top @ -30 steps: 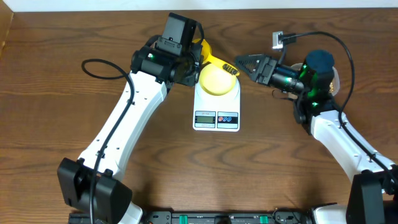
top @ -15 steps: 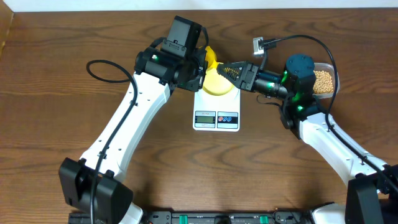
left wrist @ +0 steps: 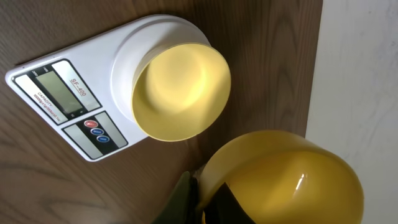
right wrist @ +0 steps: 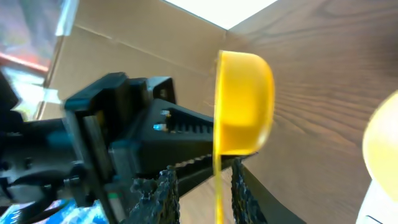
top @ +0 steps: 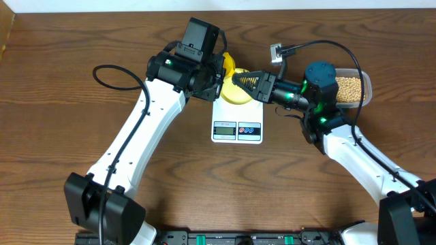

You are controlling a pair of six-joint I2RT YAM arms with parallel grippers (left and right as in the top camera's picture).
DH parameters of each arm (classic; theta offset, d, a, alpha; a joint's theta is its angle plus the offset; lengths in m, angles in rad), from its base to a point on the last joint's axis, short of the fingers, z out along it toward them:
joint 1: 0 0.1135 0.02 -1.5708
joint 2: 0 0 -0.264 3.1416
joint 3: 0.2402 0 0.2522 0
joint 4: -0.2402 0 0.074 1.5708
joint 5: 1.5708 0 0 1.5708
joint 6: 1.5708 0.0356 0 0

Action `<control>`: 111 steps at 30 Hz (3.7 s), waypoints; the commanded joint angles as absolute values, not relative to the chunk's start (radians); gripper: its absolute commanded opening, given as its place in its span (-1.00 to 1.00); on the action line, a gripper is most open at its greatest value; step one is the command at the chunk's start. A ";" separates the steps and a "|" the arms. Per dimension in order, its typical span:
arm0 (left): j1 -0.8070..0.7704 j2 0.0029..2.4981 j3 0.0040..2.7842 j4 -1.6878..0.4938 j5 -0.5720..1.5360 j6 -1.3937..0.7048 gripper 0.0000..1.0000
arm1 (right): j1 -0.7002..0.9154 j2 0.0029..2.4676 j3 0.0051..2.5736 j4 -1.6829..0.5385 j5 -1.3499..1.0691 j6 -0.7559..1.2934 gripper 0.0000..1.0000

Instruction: Scoop item into bowl and weigh 50g on scale

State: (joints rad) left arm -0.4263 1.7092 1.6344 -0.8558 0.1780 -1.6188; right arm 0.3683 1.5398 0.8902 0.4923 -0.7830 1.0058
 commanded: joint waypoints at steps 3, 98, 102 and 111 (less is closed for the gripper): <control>-0.432 1.708 1.631 -0.859 0.196 -1.605 -0.85 | 0.381 1.532 0.902 0.479 -0.731 0.983 -0.53; -0.680 1.520 1.024 -0.458 0.114 -0.267 -0.85 | 0.031 1.197 1.196 -0.786 -0.500 0.238 -0.98; -0.680 1.598 1.024 -0.430 0.114 -0.267 -0.85 | 0.031 1.197 1.196 -0.791 -0.499 0.235 -0.98; -0.680 1.691 1.024 -0.339 0.087 -0.267 -0.85 | 0.031 1.197 1.196 -0.795 -0.498 0.219 -0.98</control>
